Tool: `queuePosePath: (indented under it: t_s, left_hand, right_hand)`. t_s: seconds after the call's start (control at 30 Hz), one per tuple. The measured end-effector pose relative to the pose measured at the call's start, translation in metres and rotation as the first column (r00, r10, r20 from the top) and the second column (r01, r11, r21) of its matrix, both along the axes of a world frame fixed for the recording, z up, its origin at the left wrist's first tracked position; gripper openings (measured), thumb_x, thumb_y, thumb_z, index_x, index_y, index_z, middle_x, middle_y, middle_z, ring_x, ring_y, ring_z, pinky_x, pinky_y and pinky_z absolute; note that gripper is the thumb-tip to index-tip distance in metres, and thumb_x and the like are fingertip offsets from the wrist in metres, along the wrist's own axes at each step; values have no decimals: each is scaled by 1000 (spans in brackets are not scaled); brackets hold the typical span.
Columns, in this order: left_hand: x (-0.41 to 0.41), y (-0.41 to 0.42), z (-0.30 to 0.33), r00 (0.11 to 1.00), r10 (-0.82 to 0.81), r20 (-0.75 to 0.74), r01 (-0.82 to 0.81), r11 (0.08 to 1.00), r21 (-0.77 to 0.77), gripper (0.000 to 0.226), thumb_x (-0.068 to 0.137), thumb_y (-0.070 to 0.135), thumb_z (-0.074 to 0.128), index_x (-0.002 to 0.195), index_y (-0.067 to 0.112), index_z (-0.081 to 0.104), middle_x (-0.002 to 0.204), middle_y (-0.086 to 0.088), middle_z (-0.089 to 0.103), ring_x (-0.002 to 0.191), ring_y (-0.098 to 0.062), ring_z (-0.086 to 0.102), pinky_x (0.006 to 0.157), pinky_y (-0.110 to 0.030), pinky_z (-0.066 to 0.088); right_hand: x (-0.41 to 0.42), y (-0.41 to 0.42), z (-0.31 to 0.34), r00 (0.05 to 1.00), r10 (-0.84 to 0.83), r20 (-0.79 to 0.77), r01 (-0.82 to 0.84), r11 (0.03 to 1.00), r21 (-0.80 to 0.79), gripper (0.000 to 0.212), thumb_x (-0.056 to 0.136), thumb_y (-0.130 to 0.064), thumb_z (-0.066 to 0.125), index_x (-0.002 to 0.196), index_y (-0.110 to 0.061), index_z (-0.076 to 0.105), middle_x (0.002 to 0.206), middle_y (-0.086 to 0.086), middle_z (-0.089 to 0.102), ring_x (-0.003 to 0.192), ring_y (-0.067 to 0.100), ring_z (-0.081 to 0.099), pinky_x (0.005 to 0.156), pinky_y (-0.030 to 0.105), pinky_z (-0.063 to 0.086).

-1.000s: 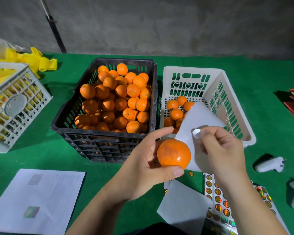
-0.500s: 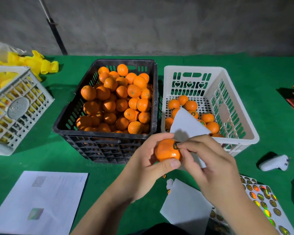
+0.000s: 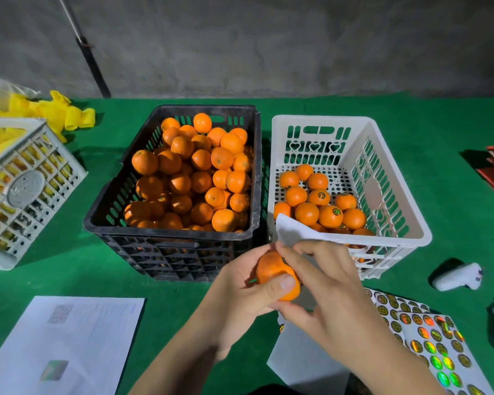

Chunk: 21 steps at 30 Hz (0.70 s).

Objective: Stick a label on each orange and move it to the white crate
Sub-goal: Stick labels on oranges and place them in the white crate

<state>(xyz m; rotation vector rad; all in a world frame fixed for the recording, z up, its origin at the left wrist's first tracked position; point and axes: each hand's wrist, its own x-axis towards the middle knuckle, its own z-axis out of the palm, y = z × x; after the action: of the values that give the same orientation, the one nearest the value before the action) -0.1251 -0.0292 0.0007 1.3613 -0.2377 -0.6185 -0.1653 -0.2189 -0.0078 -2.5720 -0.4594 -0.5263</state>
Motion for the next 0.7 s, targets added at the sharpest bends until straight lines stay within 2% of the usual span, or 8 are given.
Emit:
queuePosePath:
  t_s: [0.13,0.2,0.27,0.33,0.47,0.6,0.63,0.7]
  left_hand:
    - [5,4,-7,977,88,-193,-107,990,-92,51,94,67,63,129,32,74,140,-4,70,130,-24,67,105,-52,55]
    - [10,7,-11,954,210,-212,-231,969,-83,46,96,62,65,126,30,77,138,1,71,129,-17,67,107,-51,53]
    - [14,11,-16,916,377,-138,-383,924,-19,35,90,49,76,119,30,79,130,6,75,123,-9,69,106,-45,52]
    - [19,16,-24,881,469,-65,-470,883,-4,39,87,32,83,122,21,71,126,2,76,123,-20,69,100,-40,56]
    - [25,29,-32,916,400,40,-398,916,-45,50,96,22,73,143,27,58,137,0,71,127,-21,67,100,-35,57]
    - [30,36,-25,940,279,194,-283,959,-8,27,105,22,58,128,26,72,133,-4,73,127,-20,67,98,-22,52]
    - [33,35,-24,936,291,197,-293,956,-19,25,105,20,58,126,24,72,130,-4,74,124,-19,68,98,-24,53]
    - [44,32,-21,919,330,215,-331,943,-28,21,106,15,60,122,20,73,117,2,77,108,-13,71,90,-21,54]
  right_hand:
    - [-3,2,-1,995,97,-36,-94,992,80,77,89,-62,67,155,-27,49,120,-11,48,111,12,47,91,31,44]
    - [-5,3,1,988,144,-54,-135,979,150,80,86,-64,70,156,-32,46,120,-14,47,112,11,46,91,33,48]
    - [0,-5,8,992,121,-21,-112,963,243,81,84,-63,72,155,-34,47,124,-14,48,118,13,48,97,32,46]
    - [15,-24,18,999,25,42,-36,952,305,82,82,-62,74,154,-29,52,124,-9,46,122,16,46,106,28,38]
    - [64,-65,26,977,-210,48,196,959,202,83,82,-44,81,153,-13,50,120,4,36,116,22,41,107,44,41]
    - [97,-85,7,843,-420,-337,460,887,43,103,81,-70,62,167,-29,23,139,7,36,135,30,30,115,53,30]
    - [101,-82,2,825,-381,-417,464,878,116,100,83,-81,56,166,-36,21,147,1,35,141,26,28,117,53,28]
    - [108,-69,-5,800,-176,-574,483,756,441,79,88,-88,42,153,-44,45,152,-10,45,137,14,45,120,47,32]
